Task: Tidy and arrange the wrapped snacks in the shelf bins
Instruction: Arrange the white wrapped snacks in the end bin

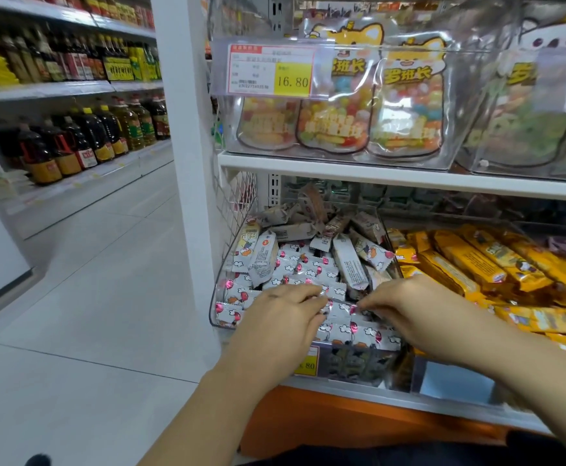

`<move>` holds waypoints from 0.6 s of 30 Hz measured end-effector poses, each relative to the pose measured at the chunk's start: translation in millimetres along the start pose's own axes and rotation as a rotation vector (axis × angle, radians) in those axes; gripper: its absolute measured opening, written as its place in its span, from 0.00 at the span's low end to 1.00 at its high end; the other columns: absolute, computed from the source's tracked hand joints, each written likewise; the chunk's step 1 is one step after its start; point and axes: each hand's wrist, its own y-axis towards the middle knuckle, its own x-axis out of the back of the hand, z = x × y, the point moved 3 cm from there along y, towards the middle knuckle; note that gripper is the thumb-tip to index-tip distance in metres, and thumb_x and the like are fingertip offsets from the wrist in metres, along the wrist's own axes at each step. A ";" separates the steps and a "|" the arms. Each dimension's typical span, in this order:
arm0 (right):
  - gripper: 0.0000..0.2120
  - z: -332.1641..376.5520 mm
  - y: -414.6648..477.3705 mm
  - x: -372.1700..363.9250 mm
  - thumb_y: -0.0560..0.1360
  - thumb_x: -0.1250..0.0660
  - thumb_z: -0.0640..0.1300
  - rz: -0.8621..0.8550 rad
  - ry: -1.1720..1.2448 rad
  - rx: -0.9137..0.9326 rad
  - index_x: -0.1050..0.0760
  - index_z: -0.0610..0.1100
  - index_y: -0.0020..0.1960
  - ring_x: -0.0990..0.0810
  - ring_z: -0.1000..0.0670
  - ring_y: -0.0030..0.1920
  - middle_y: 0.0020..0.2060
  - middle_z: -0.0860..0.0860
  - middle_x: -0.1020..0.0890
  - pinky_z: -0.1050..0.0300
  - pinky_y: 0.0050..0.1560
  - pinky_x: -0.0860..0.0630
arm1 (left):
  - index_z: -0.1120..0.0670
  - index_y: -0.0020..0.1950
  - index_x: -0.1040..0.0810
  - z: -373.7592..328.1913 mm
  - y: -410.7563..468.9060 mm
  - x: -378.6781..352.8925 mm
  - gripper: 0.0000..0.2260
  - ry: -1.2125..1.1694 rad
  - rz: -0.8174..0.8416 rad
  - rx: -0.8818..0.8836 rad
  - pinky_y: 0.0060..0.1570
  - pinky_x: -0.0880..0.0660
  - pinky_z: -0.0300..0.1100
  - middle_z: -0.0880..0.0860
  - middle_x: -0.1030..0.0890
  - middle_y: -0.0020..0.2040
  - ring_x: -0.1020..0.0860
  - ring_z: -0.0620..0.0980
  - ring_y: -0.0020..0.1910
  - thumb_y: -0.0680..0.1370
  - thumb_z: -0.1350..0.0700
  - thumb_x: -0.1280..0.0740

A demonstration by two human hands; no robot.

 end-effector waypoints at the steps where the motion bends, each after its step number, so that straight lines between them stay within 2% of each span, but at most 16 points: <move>1: 0.18 -2.9 -0.6 -4.5 0.78 0.41 0.37 0.006 -0.035 -0.003 0.24 0.54 0.63 0.22 0.55 0.58 0.57 0.56 0.19 0.59 0.58 0.26 | 0.50 0.55 0.17 -0.4 -0.8 -2.5 0.19 0.035 0.010 -0.005 0.53 0.25 0.45 0.45 0.18 0.54 0.20 0.48 0.53 0.77 0.48 0.46; 3: 0.20 -9.9 1.2 -12.1 0.75 0.40 0.34 0.012 -0.185 -0.013 0.24 0.53 0.60 0.22 0.52 0.57 0.54 0.55 0.19 0.56 0.65 0.33 | 0.49 0.58 0.19 -3.7 -2.3 -4.9 0.24 0.079 0.051 0.004 0.59 0.29 0.45 0.43 0.19 0.57 0.24 0.48 0.59 0.78 0.45 0.51; 5: 0.18 -15.0 3.9 -15.3 0.75 0.41 0.35 0.022 -0.301 -0.036 0.25 0.54 0.58 0.23 0.52 0.57 0.51 0.56 0.19 0.51 0.72 0.47 | 0.47 0.66 0.25 -5.3 -2.6 -6.1 0.31 0.083 0.113 0.034 0.66 0.42 0.43 0.40 0.26 0.65 0.35 0.46 0.69 0.76 0.40 0.61; 7: 0.15 -15.6 7.7 -14.6 0.77 0.42 0.40 0.039 -0.339 -0.027 0.25 0.54 0.59 0.22 0.52 0.57 0.51 0.55 0.18 0.47 0.73 0.58 | 0.44 0.70 0.31 -3.6 -2.4 -7.6 0.34 0.100 0.128 0.065 0.65 0.51 0.38 0.37 0.32 0.69 0.43 0.41 0.70 0.74 0.38 0.66; 8: 0.13 -14.7 10.1 -13.5 0.79 0.42 0.44 0.056 -0.360 -0.020 0.25 0.52 0.59 0.22 0.52 0.57 0.51 0.55 0.18 0.47 0.73 0.61 | 0.44 0.71 0.33 -3.3 -1.9 -7.2 0.32 0.110 0.118 0.082 0.64 0.52 0.38 0.37 0.33 0.69 0.44 0.40 0.70 0.76 0.38 0.65; 10: 0.12 -12.6 14.1 -10.6 0.79 0.42 0.47 0.101 -0.395 -0.015 0.23 0.50 0.58 0.22 0.52 0.55 0.49 0.53 0.17 0.48 0.73 0.62 | 0.43 0.73 0.39 -5.3 -0.7 -6.6 0.24 0.105 0.100 0.123 0.64 0.53 0.37 0.39 0.35 0.70 0.44 0.40 0.70 0.80 0.40 0.58; 12: 0.11 -11.9 16.4 -8.9 0.78 0.41 0.47 0.126 -0.398 -0.005 0.22 0.49 0.56 0.22 0.52 0.53 0.48 0.53 0.17 0.46 0.73 0.63 | 0.43 0.75 0.42 -12.3 1.2 -6.4 0.23 0.079 0.083 0.111 0.65 0.54 0.37 0.39 0.36 0.71 0.44 0.40 0.70 0.80 0.41 0.58; 16: 0.11 -11.0 15.4 -5.8 0.78 0.42 0.46 0.134 -0.365 0.021 0.21 0.53 0.54 0.22 0.55 0.53 0.47 0.56 0.17 0.44 0.73 0.63 | 0.43 0.71 0.35 -18.6 6.8 -8.5 0.19 0.035 0.149 0.075 0.70 0.53 0.42 0.39 0.32 0.68 0.39 0.40 0.69 0.82 0.43 0.53; 18: 0.12 -11.0 12.8 -4.7 0.78 0.42 0.46 0.158 -0.341 0.032 0.22 0.55 0.56 0.22 0.55 0.54 0.49 0.57 0.17 0.43 0.72 0.64 | 0.42 0.67 0.31 -16.5 9.1 -7.6 0.17 0.034 0.162 0.069 0.71 0.52 0.43 0.38 0.29 0.65 0.35 0.40 0.66 0.82 0.45 0.52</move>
